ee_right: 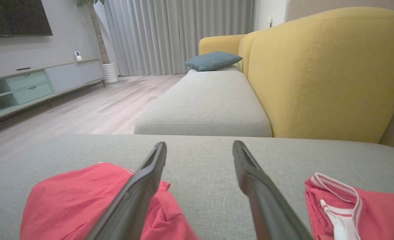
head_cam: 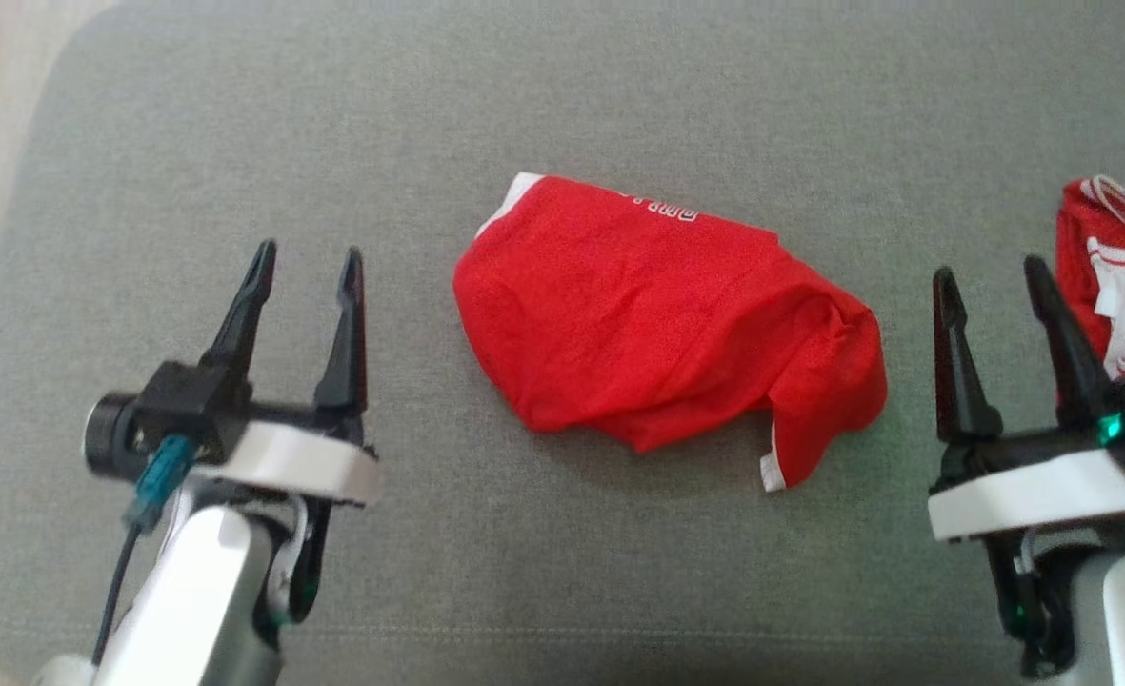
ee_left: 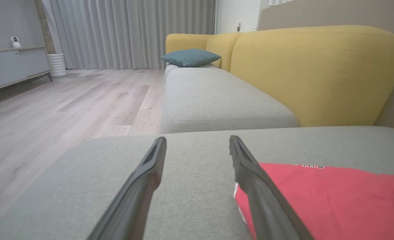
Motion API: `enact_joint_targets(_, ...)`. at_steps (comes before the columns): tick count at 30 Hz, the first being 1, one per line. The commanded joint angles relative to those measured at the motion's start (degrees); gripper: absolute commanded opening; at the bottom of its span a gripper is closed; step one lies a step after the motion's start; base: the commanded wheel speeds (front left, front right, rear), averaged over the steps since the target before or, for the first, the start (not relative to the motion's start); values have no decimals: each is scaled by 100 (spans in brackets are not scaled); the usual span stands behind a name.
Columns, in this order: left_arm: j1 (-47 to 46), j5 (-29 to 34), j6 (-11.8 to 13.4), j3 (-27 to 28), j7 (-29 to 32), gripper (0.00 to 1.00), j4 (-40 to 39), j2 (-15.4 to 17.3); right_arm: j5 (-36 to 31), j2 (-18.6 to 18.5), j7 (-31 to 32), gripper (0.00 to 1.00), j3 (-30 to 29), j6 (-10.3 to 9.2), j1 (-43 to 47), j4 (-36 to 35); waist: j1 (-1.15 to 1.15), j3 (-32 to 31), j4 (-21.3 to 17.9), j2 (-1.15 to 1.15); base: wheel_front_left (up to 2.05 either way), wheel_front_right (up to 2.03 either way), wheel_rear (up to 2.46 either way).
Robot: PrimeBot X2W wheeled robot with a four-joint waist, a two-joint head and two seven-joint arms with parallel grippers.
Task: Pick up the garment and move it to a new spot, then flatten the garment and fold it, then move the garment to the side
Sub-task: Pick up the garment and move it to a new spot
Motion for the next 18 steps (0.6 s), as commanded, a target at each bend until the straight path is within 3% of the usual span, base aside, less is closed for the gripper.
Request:
enact_joint_targets(1, -46, -40, 21, 264, -65, 100, -249, 181, -39, -31, 34, 100, 95, 37, 66, -205, 0, -103, 37, 0, 0, 0, 0)
enact_joint_targets(18, 662, -197, -38, 220, -44, 100, -361, 301, 105, -31, 158, 100, -28, 37, 639, -337, 0, -630, -85, 0, 0, 0, 0)
